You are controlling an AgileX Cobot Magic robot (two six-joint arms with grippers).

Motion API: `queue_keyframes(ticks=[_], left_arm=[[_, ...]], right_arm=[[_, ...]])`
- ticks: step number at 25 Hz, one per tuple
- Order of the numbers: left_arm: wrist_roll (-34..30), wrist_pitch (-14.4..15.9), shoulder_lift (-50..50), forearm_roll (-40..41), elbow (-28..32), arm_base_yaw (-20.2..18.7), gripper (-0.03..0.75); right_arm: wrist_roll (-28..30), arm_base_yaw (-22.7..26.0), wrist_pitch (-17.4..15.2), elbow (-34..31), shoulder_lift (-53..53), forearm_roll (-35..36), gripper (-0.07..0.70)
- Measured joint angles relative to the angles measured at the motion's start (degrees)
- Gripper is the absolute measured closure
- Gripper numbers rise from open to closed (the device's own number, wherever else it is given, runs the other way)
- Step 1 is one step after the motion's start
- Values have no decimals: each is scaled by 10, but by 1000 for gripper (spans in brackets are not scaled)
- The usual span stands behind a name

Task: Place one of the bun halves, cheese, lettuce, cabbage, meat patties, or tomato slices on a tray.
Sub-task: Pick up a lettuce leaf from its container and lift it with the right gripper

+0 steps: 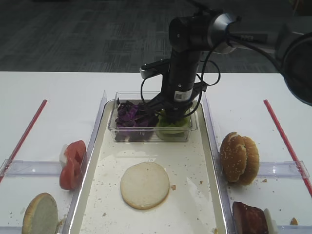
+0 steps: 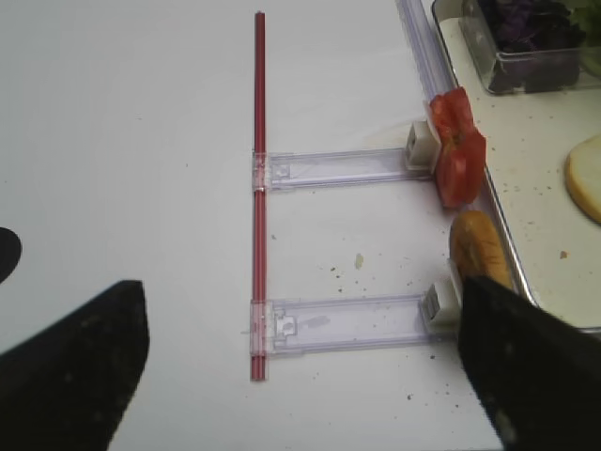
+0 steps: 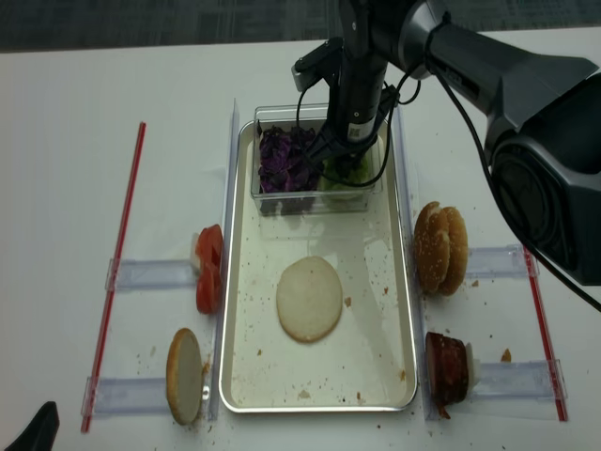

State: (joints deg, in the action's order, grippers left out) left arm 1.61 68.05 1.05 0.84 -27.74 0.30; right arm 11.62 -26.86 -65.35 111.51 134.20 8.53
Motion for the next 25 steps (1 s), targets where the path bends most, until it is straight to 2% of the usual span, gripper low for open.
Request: queue_keyframes(ticks=[4, 9, 15, 25], left_arm=[[0, 0, 0, 0, 0, 0, 100], [0, 0, 0, 0, 0, 0, 100], [0, 0, 0, 0, 0, 0, 100], [0, 0, 0, 1, 0, 0, 100]], right_arm=[[0, 0, -1, 0, 0, -1, 573], [-7, 0, -14, 7, 0, -3, 577], [-14, 0, -46, 50, 1, -4, 578], [-48, 0, -49, 68, -40, 3, 579]])
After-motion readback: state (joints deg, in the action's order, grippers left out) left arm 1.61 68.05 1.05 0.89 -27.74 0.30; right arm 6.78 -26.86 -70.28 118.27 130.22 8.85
